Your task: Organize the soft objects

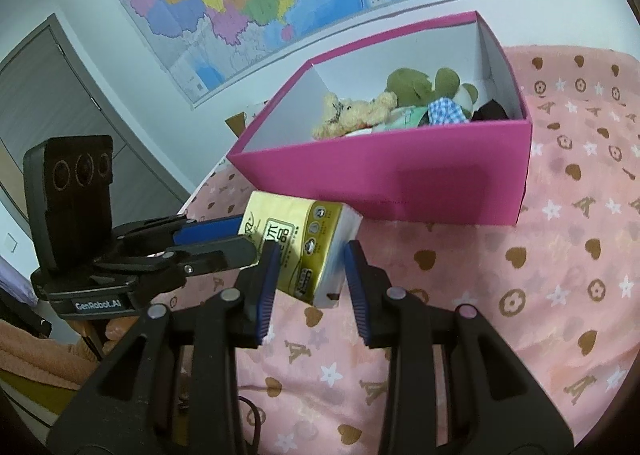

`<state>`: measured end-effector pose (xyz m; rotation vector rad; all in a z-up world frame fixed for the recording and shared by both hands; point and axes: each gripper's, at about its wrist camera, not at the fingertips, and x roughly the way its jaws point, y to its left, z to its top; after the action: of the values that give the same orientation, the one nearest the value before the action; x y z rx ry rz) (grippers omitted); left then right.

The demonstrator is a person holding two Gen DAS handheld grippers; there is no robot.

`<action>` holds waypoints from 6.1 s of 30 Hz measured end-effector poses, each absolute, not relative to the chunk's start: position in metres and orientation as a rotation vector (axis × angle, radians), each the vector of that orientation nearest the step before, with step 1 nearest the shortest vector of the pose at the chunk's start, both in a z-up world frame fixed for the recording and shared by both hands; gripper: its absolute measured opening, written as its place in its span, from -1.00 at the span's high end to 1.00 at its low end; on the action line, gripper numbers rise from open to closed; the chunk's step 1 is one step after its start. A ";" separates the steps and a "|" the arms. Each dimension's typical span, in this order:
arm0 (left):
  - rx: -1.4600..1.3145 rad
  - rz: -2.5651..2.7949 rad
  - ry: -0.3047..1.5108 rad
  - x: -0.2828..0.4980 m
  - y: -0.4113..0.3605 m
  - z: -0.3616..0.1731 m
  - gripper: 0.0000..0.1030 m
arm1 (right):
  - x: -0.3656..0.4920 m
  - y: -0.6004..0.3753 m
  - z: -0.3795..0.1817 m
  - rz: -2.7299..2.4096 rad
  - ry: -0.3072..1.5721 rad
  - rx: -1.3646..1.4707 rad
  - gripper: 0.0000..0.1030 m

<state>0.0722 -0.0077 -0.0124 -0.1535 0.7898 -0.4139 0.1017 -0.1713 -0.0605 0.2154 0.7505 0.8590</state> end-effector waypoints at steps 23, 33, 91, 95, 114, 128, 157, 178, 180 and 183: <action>-0.134 -0.398 0.745 0.082 -0.009 0.002 0.41 | 0.108 -0.174 -0.043 0.861 0.696 0.209 0.29; -0.131 -0.397 0.731 0.086 -0.008 0.006 0.41 | 0.110 -0.175 -0.040 0.866 0.682 0.210 0.29; -0.117 -0.328 0.721 0.162 0.002 0.017 0.35 | 0.191 -0.161 -0.015 0.866 0.650 0.220 0.28; -0.126 -0.324 0.729 0.166 0.004 0.014 0.35 | 0.195 -0.158 -0.017 0.861 0.659 0.221 0.28; -0.143 -0.308 0.783 0.181 0.009 -0.001 0.35 | 0.210 -0.149 -0.025 0.839 0.700 0.203 0.28; -0.153 -0.295 0.823 0.188 0.011 -0.010 0.35 | 0.217 -0.143 -0.035 0.815 0.743 0.192 0.28; -0.125 -0.192 0.774 0.178 0.017 -0.014 -0.29 | 0.214 -0.140 -0.035 0.734 0.732 0.159 0.01; -0.069 -0.032 0.645 0.058 0.010 -0.022 -1.00 | 0.087 -0.165 -0.056 0.534 0.521 -0.058 -0.96; -0.087 -0.001 0.669 0.056 0.011 -0.031 -1.00 | 0.083 -0.166 -0.061 0.534 0.535 -0.044 -0.96; -0.086 0.028 0.698 0.054 0.008 -0.040 -1.00 | 0.082 -0.163 -0.069 0.533 0.562 -0.046 -0.96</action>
<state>0.0541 0.0080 -0.0399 -0.0863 0.6975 0.0279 0.0816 -0.1634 -0.0691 -0.0462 0.5624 0.5333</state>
